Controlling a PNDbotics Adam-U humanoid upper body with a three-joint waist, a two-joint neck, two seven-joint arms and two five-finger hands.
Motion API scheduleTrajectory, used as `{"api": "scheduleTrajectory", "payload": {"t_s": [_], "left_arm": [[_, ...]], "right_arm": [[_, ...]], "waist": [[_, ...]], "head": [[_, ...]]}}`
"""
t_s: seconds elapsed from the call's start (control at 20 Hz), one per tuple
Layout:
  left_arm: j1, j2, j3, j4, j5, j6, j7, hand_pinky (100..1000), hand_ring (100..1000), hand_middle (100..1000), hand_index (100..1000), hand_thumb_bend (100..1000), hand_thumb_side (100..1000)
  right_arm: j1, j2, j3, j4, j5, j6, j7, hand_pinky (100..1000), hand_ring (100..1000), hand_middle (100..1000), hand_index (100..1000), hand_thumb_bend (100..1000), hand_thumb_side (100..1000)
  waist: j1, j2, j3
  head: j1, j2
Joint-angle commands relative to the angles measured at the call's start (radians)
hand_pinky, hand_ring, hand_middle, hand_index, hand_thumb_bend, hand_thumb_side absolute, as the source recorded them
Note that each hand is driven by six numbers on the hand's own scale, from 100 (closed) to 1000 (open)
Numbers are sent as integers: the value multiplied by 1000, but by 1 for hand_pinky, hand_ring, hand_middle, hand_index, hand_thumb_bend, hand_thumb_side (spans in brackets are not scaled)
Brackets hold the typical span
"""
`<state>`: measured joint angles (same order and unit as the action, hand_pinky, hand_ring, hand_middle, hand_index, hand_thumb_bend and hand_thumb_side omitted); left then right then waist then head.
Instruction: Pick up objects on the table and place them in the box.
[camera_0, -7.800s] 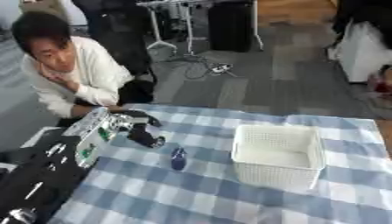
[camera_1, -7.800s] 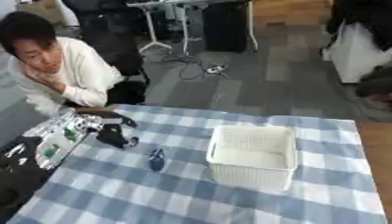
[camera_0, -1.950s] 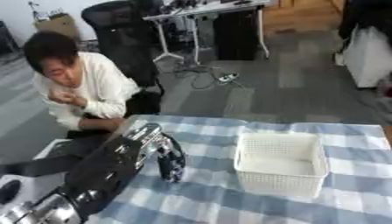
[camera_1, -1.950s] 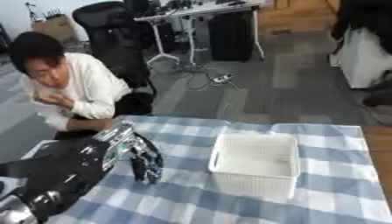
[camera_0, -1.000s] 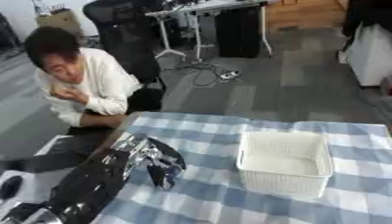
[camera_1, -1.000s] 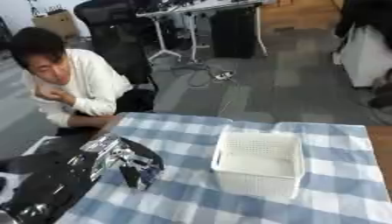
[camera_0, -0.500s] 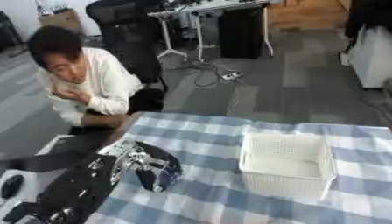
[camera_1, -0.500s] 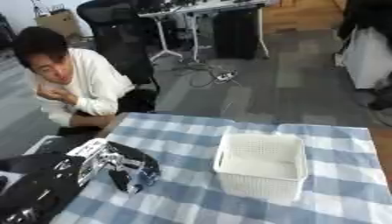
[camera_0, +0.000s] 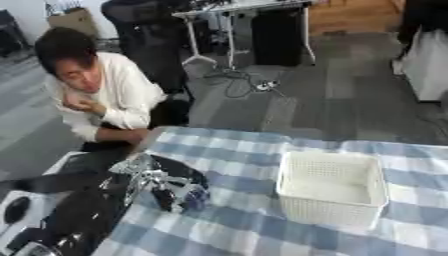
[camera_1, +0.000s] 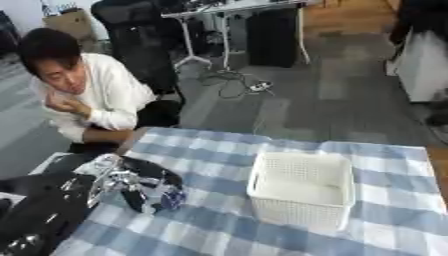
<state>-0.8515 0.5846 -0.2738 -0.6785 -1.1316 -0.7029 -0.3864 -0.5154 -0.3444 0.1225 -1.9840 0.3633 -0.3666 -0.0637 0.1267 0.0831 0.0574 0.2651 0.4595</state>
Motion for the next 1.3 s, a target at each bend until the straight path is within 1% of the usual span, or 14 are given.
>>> {"api": "scheduleTrajectory", "payload": {"t_s": [0.05,0.2,0.3,0.45,0.7,0.8,0.95,1.0,1.05,1.1,1.15,1.2,1.25,1.3], "left_arm": [[-32,23,27,17,-103,-37,43,1000,1000,1000,1000,1000,263],[-38,9,46,60,-189,-41,71,1000,1000,1000,1000,1000,274],[-41,2,54,85,-238,-44,79,1000,1000,1000,1000,1000,305],[-40,-13,72,115,-292,-44,98,1000,1000,1000,1000,1000,302],[-27,-43,95,145,-336,-37,141,1000,1000,1000,1000,1000,313],[-22,-53,100,155,-349,-33,154,1000,1000,1000,1000,1000,343],[-21,-62,99,154,-368,-35,179,1000,1000,1000,1000,1000,327],[-21,-62,97,150,-372,-40,196,878,948,1000,1000,915,335],[-23,-60,97,143,-374,-42,220,442,725,872,898,552,328],[-22,-58,96,137,-373,-45,250,322,642,822,849,416,329],[-23,-55,96,132,-368,-48,284,116,482,684,723,108,353],[-22,-51,95,129,-361,-51,319,116,482,684,723,108,353],[-21,-46,95,125,-350,-52,359,100,275,470,528,100,508],[-19,-42,95,125,-335,-53,398,100,148,344,444,100,517]], "right_arm": [[-14,-14,-8,-16,1,2,0,536,535,590,655,254,1000],[-16,-12,-8,-16,-1,2,0,535,535,590,655,253,1000],[-18,-11,-8,-16,-2,1,0,535,535,590,655,253,1000],[-21,-7,-8,-16,-4,0,0,535,535,590,655,251,1000],[-30,3,-8,-16,-8,-3,-1,536,535,590,655,249,1000],[-33,7,-8,-16,-10,-4,-1,536,536,590,655,249,1000],[-35,9,-9,-16,-10,-4,-1,535,536,589,655,248,1000],[-35,9,-10,-16,-11,-4,-1,535,536,589,655,247,1000],[-34,8,-10,-16,-10,-4,-2,535,535,589,654,247,1000],[-34,8,-10,-16,-10,-4,-2,535,535,589,654,247,1000],[-33,7,-10,-16,-10,-5,-2,535,535,589,654,246,1000],[-33,6,-10,-16,-10,-5,-3,535,535,589,654,246,1000],[-32,5,-11,-16,-9,-5,-3,534,534,589,654,246,1000],[-31,4,-11,-16,-9,-5,-4,534,534,589,654,246,1000]], "waist": [[-5,-10,0],[-7,-10,-2],[-7,-9,-4],[-9,-6,-9],[-14,-1,-20],[-15,1,-24],[-15,3,-26],[-15,4,-26],[-14,3,-25],[-14,3,-24],[-13,3,-23],[-13,3,-22],[-13,2,-20],[-12,2,-19]], "head": [[18,-11],[21,-14],[24,-14],[30,-17],[40,-27],[45,-32],[52,-32],[53,-30],[54,-29],[53,-29],[53,-29],[52,-30],[50,-30],[49,-30]]}}
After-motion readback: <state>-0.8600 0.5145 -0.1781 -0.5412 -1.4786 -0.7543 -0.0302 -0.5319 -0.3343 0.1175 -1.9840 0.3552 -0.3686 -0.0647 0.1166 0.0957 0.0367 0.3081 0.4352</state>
